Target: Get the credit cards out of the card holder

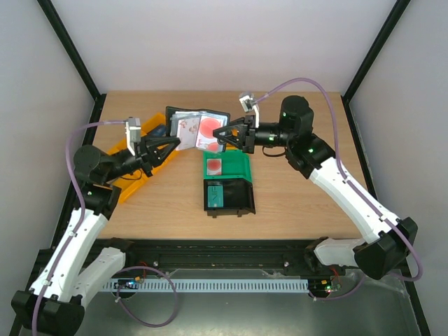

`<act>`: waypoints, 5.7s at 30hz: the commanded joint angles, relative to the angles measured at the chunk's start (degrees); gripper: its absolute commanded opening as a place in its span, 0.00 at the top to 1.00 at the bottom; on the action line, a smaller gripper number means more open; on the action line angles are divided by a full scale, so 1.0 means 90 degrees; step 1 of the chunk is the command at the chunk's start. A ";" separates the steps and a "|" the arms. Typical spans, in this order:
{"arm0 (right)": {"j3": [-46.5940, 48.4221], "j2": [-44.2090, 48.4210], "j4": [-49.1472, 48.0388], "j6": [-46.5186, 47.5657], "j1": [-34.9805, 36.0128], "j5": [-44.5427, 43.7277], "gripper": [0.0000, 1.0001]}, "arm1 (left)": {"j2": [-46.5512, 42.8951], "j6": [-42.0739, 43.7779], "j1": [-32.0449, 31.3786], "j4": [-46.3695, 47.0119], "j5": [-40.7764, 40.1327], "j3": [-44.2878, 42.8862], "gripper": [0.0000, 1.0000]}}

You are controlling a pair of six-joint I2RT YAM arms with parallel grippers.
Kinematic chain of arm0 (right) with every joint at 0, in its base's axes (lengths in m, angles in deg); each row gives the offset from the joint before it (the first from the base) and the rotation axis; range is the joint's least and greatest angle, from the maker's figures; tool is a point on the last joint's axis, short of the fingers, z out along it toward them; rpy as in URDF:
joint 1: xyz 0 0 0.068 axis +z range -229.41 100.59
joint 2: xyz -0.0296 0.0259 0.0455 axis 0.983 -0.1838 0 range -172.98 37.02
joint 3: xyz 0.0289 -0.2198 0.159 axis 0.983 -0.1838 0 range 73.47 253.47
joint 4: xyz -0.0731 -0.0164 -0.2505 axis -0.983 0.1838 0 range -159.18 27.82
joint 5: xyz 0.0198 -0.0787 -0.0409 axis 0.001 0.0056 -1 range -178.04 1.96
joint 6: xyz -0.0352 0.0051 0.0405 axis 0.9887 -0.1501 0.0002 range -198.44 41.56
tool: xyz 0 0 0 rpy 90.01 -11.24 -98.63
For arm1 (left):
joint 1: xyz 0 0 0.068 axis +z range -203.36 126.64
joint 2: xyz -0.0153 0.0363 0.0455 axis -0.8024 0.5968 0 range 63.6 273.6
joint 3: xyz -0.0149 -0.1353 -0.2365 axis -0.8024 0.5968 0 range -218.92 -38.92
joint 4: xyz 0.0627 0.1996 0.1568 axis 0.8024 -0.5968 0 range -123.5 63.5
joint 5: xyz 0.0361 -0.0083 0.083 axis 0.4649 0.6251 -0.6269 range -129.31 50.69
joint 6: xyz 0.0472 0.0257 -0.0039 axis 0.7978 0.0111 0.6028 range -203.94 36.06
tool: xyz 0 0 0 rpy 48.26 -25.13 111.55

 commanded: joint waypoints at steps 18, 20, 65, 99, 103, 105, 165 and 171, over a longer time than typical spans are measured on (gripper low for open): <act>0.0389 -0.0149 -0.0227 0.0629 0.0253 0.0094 0.98 | 0.0314 0.0013 -0.0200 -0.0014 0.0049 -0.0299 0.98; 0.0392 -0.0074 0.0088 0.0913 0.0148 0.0090 0.98 | 0.0299 -0.0014 -0.0034 -0.0048 -0.0004 -0.0347 0.98; -0.1195 -0.1411 0.1964 -0.0218 -0.3692 -0.2107 0.98 | 0.1651 0.0362 0.0725 -0.1824 -0.1515 0.0076 0.98; 0.0317 -0.4505 0.3465 0.0648 -0.4215 -0.2627 0.90 | 0.4695 -0.0247 0.0371 0.0741 -0.1370 -0.1640 0.98; 0.0603 -0.4429 0.3931 0.0720 -0.4232 -0.3528 0.65 | 0.4670 -0.0172 0.0365 0.0800 -0.1290 -0.1595 0.98; 0.0761 -0.4234 0.4058 0.0673 -0.4262 -0.4045 0.56 | 0.4662 -0.0136 0.0340 0.0914 -0.1224 -0.1567 0.98; 0.0711 -0.3278 -0.2749 -0.2559 -0.1287 -0.0016 0.98 | 0.4368 0.0149 -0.0304 0.0522 -0.2429 -0.1541 0.20; 0.2658 -0.4506 0.2661 -0.0293 -0.1332 -0.1649 0.98 | 0.4601 0.1122 -0.0252 -0.2449 -0.6095 -0.1700 0.00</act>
